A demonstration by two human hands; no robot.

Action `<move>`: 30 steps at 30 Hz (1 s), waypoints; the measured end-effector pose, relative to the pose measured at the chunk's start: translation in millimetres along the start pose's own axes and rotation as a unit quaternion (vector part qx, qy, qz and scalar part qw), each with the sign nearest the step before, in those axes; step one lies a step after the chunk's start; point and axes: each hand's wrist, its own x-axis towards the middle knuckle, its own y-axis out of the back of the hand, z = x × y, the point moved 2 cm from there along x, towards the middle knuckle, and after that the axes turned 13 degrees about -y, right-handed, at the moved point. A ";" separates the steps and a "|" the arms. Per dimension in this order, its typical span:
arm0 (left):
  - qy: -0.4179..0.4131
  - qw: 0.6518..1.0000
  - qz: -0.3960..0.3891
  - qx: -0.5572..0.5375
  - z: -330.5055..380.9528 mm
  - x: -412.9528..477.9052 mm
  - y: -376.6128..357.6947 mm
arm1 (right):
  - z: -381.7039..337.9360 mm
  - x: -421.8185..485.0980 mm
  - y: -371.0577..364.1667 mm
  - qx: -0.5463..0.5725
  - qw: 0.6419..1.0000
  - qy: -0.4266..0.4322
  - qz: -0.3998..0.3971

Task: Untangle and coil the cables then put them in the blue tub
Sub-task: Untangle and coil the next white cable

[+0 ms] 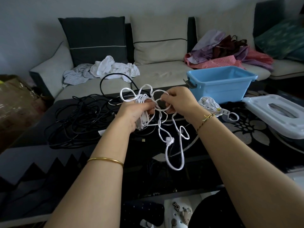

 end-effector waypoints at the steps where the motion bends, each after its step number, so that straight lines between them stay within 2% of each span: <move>1: -0.002 1.000 0.000 0.005 -0.4 0.3 0.0 | 0.1 0.1 0.0 0.001 1.000 0.003 0.003; 8: 0.004 1.000 -0.020 0.009 -0.6 -1.0 -0.5 | 0.7 1.5 1.8 0.034 0.999 0.004 0.005; 10: 0.008 1.000 -0.014 0.007 -0.9 0.3 -0.1 | 1.1 5.1 3.5 0.058 0.998 -0.009 0.035; 13: 0.018 1.000 -0.001 -0.013 -1.0 2.0 0.9 | -3.0 7.8 11.7 0.086 0.988 0.014 0.131; 16: 0.022 0.999 0.004 -0.048 0.3 1.2 1.1 | -5.8 3.9 15.8 0.112 0.986 0.015 0.119; 18: 0.027 0.998 0.005 -0.055 1.1 0.3 1.0 | -5.6 0.7 14.6 0.091 0.989 0.018 0.111; 22: 0.040 0.997 0.005 -0.059 1.7 -0.5 -0.1 | -8.2 -2.4 14.8 -0.014 0.986 0.056 0.156; 24: 0.045 0.995 0.003 -0.084 2.3 -1.0 -2.0 | -11.0 -4.3 12.2 -0.036 0.991 0.063 0.114; 27: 0.053 0.994 -0.002 -0.099 2.8 -1.3 -3.4 | -13.9 -10.7 1.2 -0.072 0.996 0.058 -0.003; 30: 0.060 0.995 0.004 -0.079 0.7 -0.6 -1.4 | -11.5 -12.7 -4.5 -0.138 0.987 0.081 -0.027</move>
